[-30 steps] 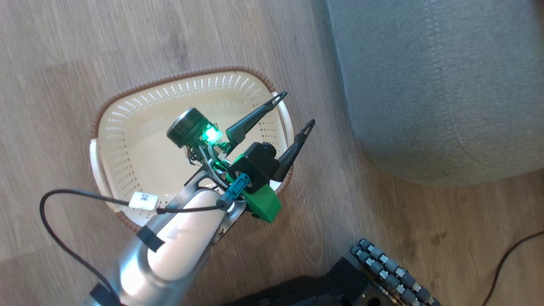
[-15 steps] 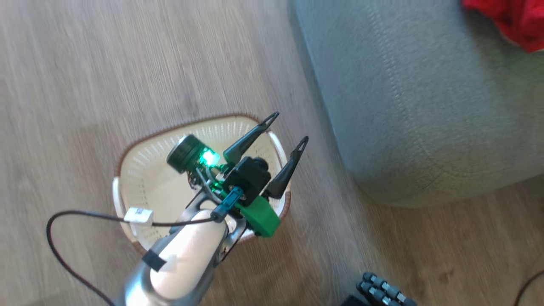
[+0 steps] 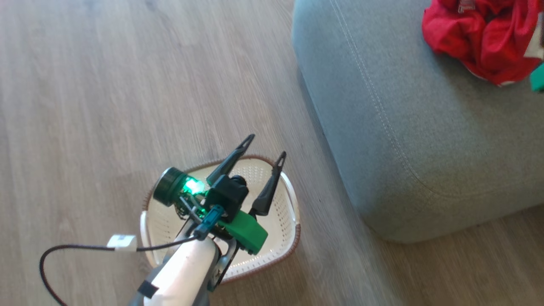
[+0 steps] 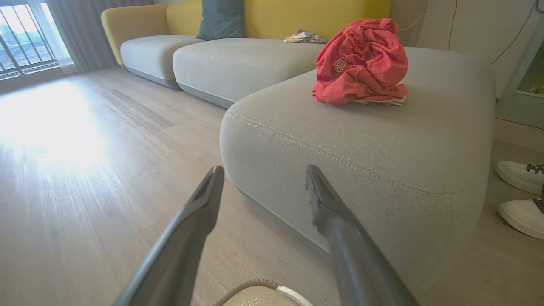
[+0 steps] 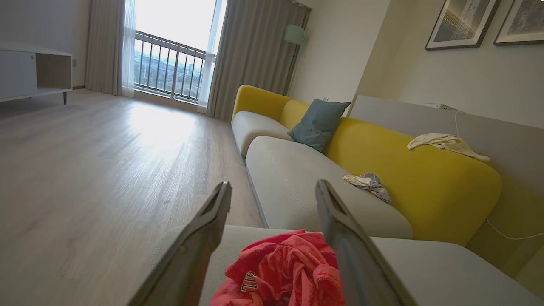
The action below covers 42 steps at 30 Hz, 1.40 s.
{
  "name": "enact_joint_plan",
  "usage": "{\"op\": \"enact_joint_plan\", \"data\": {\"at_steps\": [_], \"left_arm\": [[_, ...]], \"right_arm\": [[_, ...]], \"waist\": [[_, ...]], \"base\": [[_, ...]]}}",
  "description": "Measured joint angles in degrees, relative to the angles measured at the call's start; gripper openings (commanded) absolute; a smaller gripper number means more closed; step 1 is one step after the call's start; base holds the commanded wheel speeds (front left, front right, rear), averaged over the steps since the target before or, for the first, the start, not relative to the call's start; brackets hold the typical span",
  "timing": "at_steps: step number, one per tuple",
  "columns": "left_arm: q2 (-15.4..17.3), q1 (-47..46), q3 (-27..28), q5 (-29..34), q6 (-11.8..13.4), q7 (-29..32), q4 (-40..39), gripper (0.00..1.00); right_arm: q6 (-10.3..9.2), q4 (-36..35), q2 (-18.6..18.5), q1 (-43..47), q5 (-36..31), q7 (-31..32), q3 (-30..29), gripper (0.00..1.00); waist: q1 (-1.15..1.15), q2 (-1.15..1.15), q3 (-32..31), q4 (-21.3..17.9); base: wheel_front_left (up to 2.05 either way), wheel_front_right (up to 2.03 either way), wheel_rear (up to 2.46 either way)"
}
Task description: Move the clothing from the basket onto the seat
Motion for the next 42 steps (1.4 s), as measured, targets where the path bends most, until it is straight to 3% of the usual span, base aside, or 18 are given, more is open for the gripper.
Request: {"op": "enact_joint_plan", "data": {"at_steps": [7,12,18,29,39,42], "left_arm": [[-0.43,3.22,3.7,0.01,2.24,0.0,-2.31,1.0],[-0.65,5.95,9.68,0.0,7.09,0.0,-3.87,1.0],[-0.87,8.66,15.64,-0.01,10.51,0.0,-5.66,1.0],[-0.99,13.03,19.37,0.03,11.48,0.0,-7.35,1.0],[-0.99,14.95,18.36,-3.04,10.85,0.01,-6.06,1.0],[-0.99,15.39,18.18,-5.16,9.53,0.01,-5.44,1.0]], "right_arm": [[0.0,-13.1,1.63,11.52,3.09,0.0,1.53,1.0],[0.0,-18.33,5.42,18.74,4.69,0.0,2.72,1.0],[0.0,-22.54,9.42,25.85,6.56,0.0,2.65,1.0],[0.0,-23.14,16.5,36.4,7.24,0.0,0.65,1.0],[0.0,-22.68,19.06,40.42,3.59,0.0,-0.89,1.0],[0.0,-22.67,19.73,41.27,3.37,0.0,-1.49,1.0]], "waist": [[0.0,0.0,-4.05,3.09],[0.0,0.0,-6.06,6.02],[0.0,0.0,-8.18,9.42],[0.0,0.0,-10.52,13.92],[0.0,0.0,-11.51,15.41],[0.0,0.0,-11.34,15.44]], "base": [[0.0,0.0,0.0],[0.0,0.0,0.0],[0.0,0.0,0.0],[0.0,0.0,0.0],[0.0,0.0,0.0],[0.0,0.0,0.0]]}}
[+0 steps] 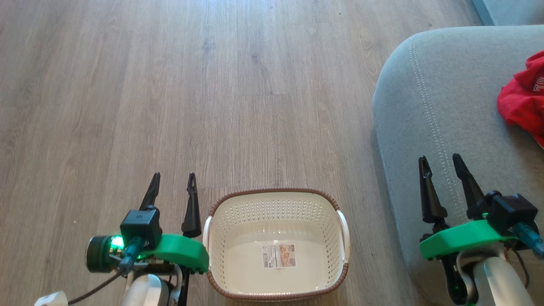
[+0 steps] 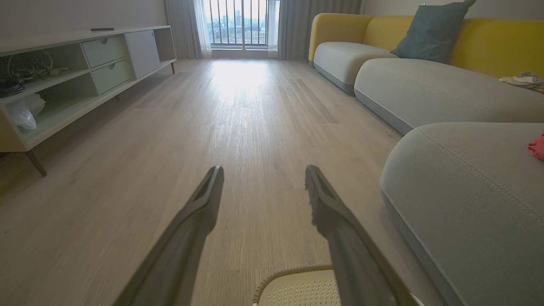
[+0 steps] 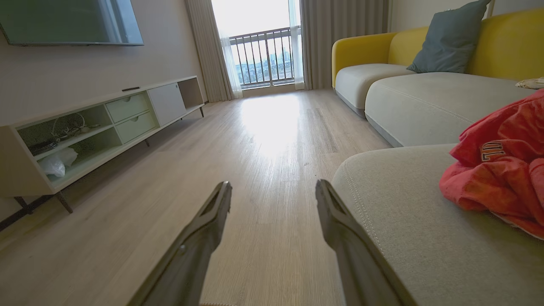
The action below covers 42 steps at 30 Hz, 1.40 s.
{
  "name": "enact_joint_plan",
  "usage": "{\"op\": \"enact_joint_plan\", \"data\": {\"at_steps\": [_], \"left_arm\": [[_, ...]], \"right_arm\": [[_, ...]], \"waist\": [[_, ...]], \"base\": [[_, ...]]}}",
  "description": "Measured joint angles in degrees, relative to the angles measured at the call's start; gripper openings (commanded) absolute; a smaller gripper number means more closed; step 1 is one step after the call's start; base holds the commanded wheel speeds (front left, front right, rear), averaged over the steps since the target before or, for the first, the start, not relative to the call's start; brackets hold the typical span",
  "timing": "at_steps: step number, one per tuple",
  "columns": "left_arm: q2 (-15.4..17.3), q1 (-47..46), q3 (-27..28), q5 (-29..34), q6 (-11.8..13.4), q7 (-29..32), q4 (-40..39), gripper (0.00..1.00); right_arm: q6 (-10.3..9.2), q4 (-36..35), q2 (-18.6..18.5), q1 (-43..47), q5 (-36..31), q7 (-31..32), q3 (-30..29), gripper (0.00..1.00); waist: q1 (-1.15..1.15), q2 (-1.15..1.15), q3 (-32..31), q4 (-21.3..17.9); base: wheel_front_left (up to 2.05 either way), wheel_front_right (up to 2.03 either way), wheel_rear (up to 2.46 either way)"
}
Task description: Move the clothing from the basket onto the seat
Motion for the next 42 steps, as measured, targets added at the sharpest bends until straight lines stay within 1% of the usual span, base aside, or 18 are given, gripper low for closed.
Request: {"op": "enact_joint_plan", "data": {"at_steps": [5,8,15,19,24,28,30,42], "left_arm": [[0.0,-0.01,0.19,-1.18,-0.81,0.0,0.11,1.0],[0.0,-0.02,0.53,-1.53,-1.62,0.0,-1.31,1.0],[0.0,-0.01,0.8,-1.15,-1.63,0.0,-1.94,1.0],[0.0,0.0,0.79,-0.73,-2.75,0.0,-3.71,1.0],[0.0,0.03,0.85,-0.62,-2.83,0.0,-4.05,1.0],[0.0,0.31,0.9,-3.28,-4.17,0.0,-3.12,1.0],[0.0,0.79,1.02,-3.31,-4.67,0.0,-3.0,1.0],[0.0,1.18,1.21,-3.65,-5.13,0.0,-2.78,1.0]], "right_arm": [[0.0,0.01,0.13,-0.04,-0.96,0.0,0.75,1.0],[0.0,0.0,0.14,-0.04,-1.02,0.0,0.8,1.0],[0.0,-0.04,0.18,-0.05,-1.08,0.0,1.13,1.0],[0.0,-0.11,0.33,-0.06,-1.08,0.0,1.14,1.0],[0.0,-0.14,0.48,-0.05,-1.08,0.0,1.45,1.0],[0.0,-0.14,0.48,-0.05,-1.08,0.0,1.47,1.0],[0.0,-0.14,0.47,-0.05,-1.09,0.0,1.64,1.0],[0.0,-0.13,0.32,-0.08,-1.26,0.0,2.14,1.0]], "waist": [[0.0,0.0,0.06,0.0],[0.0,0.0,0.05,-0.07],[0.0,0.0,0.01,-0.1],[0.0,0.0,0.02,-0.07],[0.0,0.0,-0.07,-0.05],[0.0,0.0,-0.19,-0.11],[0.0,0.0,-0.18,-0.11],[0.0,0.0,0.17,-0.21]], "base": [[0.0,0.0,0.0],[0.0,0.0,0.0],[0.0,0.0,0.0],[0.0,0.0,0.0],[0.0,0.0,0.0],[0.0,0.0,0.0],[0.0,0.0,0.0],[0.0,0.0,0.0]]}}
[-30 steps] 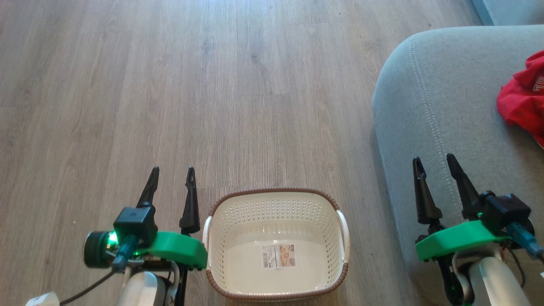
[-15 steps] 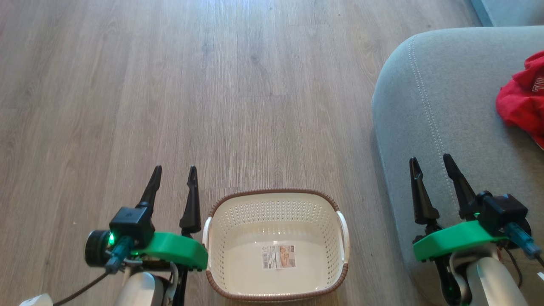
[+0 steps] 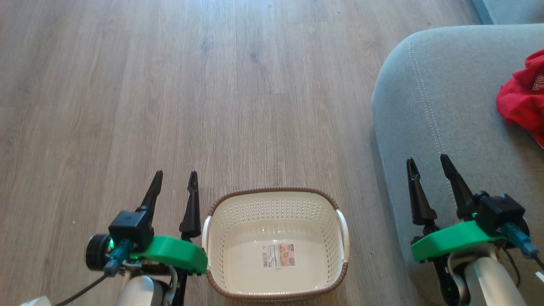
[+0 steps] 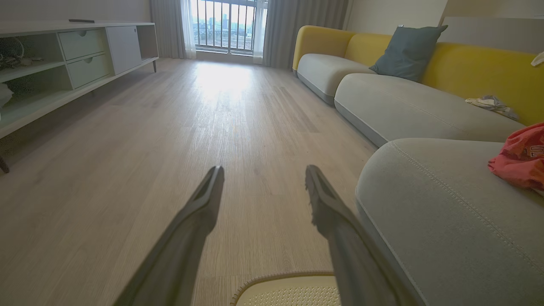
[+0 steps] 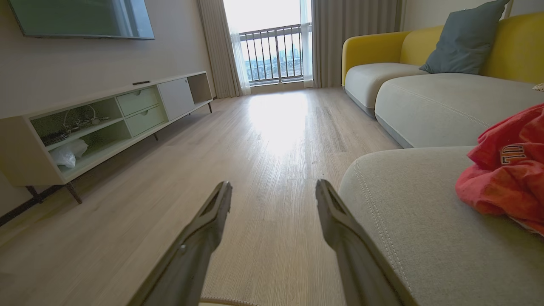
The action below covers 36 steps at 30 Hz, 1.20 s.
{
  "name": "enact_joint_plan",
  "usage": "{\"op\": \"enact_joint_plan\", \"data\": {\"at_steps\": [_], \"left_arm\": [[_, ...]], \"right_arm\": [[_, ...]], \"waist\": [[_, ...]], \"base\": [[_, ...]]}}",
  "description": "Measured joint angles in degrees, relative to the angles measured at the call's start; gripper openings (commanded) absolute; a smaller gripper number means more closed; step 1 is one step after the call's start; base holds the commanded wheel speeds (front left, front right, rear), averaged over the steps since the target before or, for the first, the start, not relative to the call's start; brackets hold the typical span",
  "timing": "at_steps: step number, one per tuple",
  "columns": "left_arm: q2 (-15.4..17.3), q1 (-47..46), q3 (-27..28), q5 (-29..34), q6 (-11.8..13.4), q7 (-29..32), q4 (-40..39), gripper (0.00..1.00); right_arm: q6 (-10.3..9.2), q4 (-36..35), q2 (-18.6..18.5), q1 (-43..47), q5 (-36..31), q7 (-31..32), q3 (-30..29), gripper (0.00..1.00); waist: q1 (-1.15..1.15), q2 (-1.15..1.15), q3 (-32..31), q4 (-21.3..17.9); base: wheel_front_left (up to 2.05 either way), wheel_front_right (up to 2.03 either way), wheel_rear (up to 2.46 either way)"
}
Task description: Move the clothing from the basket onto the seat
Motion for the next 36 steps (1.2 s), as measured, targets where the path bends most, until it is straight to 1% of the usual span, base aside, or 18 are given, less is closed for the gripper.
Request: {"op": "enact_joint_plan", "data": {"at_steps": [9,11,12,17,21,26,30,36], "left_arm": [[0.0,0.0,0.01,-1.18,-0.12,0.0,0.34,1.0],[0.0,0.0,0.0,-1.43,-0.52,0.0,0.35,1.0],[0.0,0.03,-0.19,-1.52,-0.53,0.02,1.1,0.0],[0.01,2.92,-0.51,-2.02,-0.54,0.12,5.52,0.0],[0.1,3.36,-0.42,-4.67,-0.62,0.6,5.54,0.0],[0.24,3.36,-0.2,-8.56,-1.57,1.48,5.56,0.0],[0.25,3.35,-0.01,-10.57,-1.64,1.85,5.6,0.0],[0.34,3.35,1.0,-14.4,-2.54,2.65,5.86,0.0]], "right_arm": [[0.0,0.08,-0.01,0.0,0.0,0.0,0.01,1.0],[0.0,0.09,0.0,0.0,-0.01,0.0,0.05,1.0],[0.0,0.76,0.07,0.04,0.02,0.02,0.07,0.0],[0.0,5.21,0.2,2.25,0.51,0.27,0.21,0.0],[0.0,5.33,0.2,2.7,3.0,0.81,0.16,0.0],[0.0,5.34,0.2,2.69,6.79,1.55,-0.03,0.0],[0.0,5.34,0.2,2.69,8.78,2.1,-0.18,0.0],[0.0,5.34,0.2,2.66,12.62,3.04,-0.44,0.0]], "waist": [[0.0,0.0,-0.5,-0.24],[0.0,0.0,-0.55,-0.27],[0.0,0.0,-0.56,-0.27],[0.0,0.0,-0.59,-0.27],[0.0,0.0,-0.67,-0.26],[0.0,0.0,-0.79,-0.23],[0.0,0.0,-0.85,-0.21],[0.0,0.0,-0.96,-0.19]], "base": [[0.0,0.0,0.0],[0.0,0.0,0.0],[0.0,0.0,0.0],[0.0,0.0,0.0],[0.0,0.0,0.0],[0.0,0.0,0.0],[0.0,0.0,0.0],[0.0,0.0,0.0]]}}
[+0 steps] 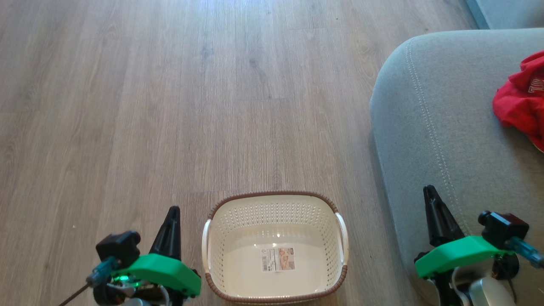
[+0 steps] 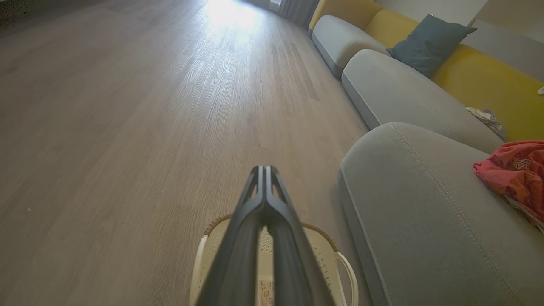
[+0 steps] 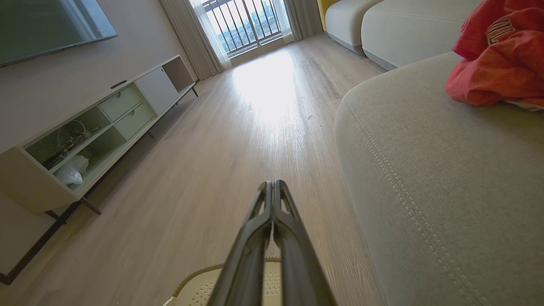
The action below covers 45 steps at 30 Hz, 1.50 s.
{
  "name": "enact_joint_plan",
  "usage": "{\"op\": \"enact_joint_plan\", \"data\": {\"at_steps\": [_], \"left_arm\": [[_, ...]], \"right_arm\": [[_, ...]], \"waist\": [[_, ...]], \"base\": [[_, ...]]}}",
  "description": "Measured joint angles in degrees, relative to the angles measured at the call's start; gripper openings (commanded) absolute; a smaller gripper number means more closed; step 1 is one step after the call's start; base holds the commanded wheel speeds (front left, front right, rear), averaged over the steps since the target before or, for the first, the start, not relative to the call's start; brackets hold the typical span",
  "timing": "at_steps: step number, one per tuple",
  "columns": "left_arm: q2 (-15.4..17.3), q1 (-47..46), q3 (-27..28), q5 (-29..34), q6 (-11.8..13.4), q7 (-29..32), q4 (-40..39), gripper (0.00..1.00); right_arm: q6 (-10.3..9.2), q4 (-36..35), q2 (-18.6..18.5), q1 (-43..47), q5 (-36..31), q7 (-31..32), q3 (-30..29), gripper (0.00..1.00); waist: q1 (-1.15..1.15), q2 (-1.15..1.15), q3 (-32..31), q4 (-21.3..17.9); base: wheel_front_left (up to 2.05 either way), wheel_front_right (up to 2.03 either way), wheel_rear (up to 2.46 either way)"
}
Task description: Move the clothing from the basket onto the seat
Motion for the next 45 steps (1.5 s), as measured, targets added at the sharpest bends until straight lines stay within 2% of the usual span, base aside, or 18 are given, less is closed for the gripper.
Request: {"op": "enact_joint_plan", "data": {"at_steps": [45], "left_arm": [[0.51,-1.21,4.8,-27.95,-5.08,6.53,1.29,0.0]], "right_arm": [[0.0,0.05,0.82,-0.52,27.98,7.11,-3.46,0.0]], "waist": [[0.0,0.0,-0.84,0.19]], "base": [[0.0,0.0,0.0]]}}
